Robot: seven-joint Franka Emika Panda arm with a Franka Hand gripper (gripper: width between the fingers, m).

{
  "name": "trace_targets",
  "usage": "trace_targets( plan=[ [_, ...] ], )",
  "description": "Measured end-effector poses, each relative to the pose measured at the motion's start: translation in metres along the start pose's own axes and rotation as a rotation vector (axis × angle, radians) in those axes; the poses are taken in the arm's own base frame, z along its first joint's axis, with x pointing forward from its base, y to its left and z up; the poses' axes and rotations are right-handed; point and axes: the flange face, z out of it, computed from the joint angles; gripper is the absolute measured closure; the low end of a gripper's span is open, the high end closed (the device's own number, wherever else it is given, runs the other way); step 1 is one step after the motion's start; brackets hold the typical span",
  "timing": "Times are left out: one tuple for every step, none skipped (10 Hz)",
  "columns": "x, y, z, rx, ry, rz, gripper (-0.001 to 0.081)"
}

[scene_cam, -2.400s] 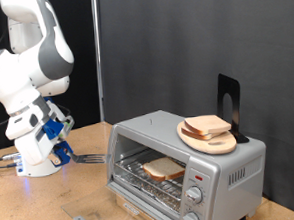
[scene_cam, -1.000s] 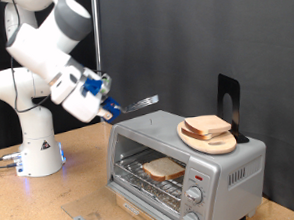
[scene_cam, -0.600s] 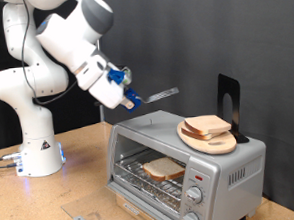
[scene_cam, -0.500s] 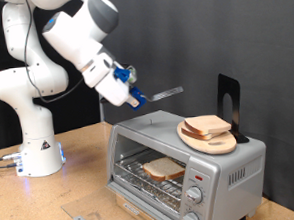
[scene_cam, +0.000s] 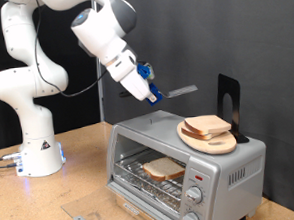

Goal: Make a piece of toast with the oven

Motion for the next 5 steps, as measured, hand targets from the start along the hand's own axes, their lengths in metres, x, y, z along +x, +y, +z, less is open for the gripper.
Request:
trace_targets(
  plan=[
    [-0.005, -0.002, 0.010, -0.021, -0.010, 0.004, 0.0419],
    [-0.010, -0.003, 0.019, -0.036, -0.019, 0.003, 0.0419],
    [-0.013, -0.002, 0.025, -0.043, -0.025, 0.005, 0.0419],
    [-0.014, -0.001, 0.030, -0.047, -0.029, 0.010, 0.0419],
    [-0.016, 0.001, 0.034, -0.049, -0.029, 0.014, 0.0419]
  ],
)
